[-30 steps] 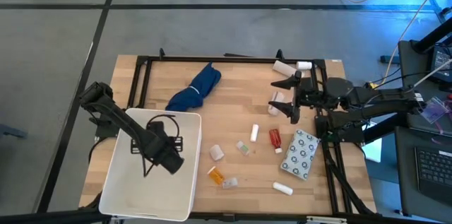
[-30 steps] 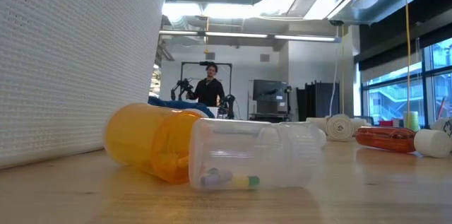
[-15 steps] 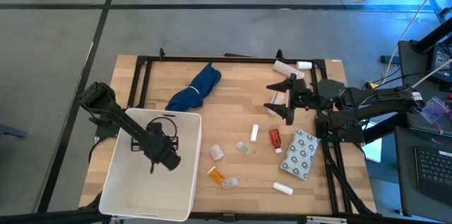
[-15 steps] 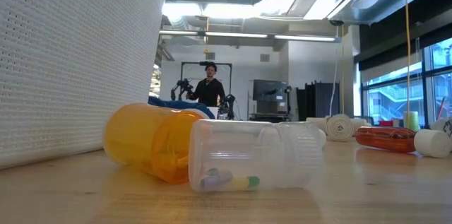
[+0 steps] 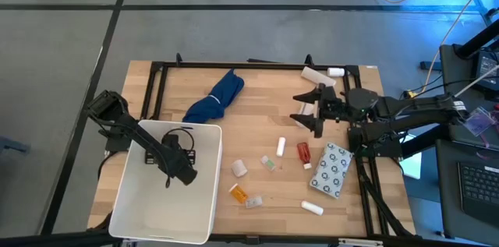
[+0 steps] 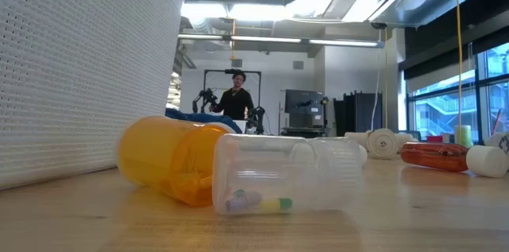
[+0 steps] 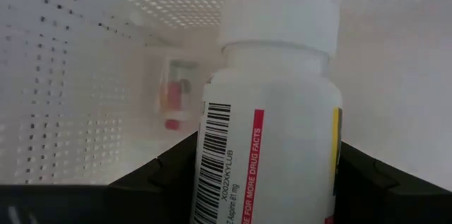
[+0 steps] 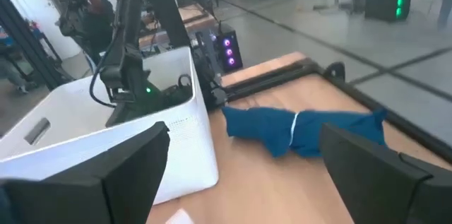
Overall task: Pick & place medical supplies in basket/bin
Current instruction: Put the white and green medicine bottle into the white bin
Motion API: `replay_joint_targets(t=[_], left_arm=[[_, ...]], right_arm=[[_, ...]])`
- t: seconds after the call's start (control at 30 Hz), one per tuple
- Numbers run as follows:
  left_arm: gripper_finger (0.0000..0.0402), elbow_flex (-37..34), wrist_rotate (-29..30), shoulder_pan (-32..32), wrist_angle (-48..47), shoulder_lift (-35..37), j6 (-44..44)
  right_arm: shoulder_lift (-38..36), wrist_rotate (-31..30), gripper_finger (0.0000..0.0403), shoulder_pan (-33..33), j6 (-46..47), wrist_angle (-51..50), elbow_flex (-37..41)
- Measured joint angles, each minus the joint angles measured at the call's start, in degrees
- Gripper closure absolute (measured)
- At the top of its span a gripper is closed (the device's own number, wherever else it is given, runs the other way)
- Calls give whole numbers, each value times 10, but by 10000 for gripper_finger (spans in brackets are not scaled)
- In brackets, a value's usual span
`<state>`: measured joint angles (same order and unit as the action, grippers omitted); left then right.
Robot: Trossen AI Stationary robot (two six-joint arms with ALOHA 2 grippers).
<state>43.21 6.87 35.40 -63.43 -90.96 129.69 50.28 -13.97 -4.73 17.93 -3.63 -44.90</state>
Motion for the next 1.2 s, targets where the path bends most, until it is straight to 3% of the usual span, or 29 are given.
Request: replay_joint_targets(t=[0.3, 0.6, 0.77, 1.03, 1.2], left_arm=[[171, -5, 0, 0, 0, 0, 0], [170, -5, 8, 0, 13, 0, 0], [170, -5, 8, 0, 17, 0, 1], [170, -6, 8, 0, 20, 0, 1], [166, -6, -7, 0, 20, 0, 2]], right_arm=[[25, -3, 47, 0, 83, -111, 0], [26, -104, 47, 2, 280, -343, 0], [43, -82, 47, 5, 356, -422, 0], [94, -55, 47, 4, 390, -431, 0], [122, 24, 47, 1, 403, -431, 0]])
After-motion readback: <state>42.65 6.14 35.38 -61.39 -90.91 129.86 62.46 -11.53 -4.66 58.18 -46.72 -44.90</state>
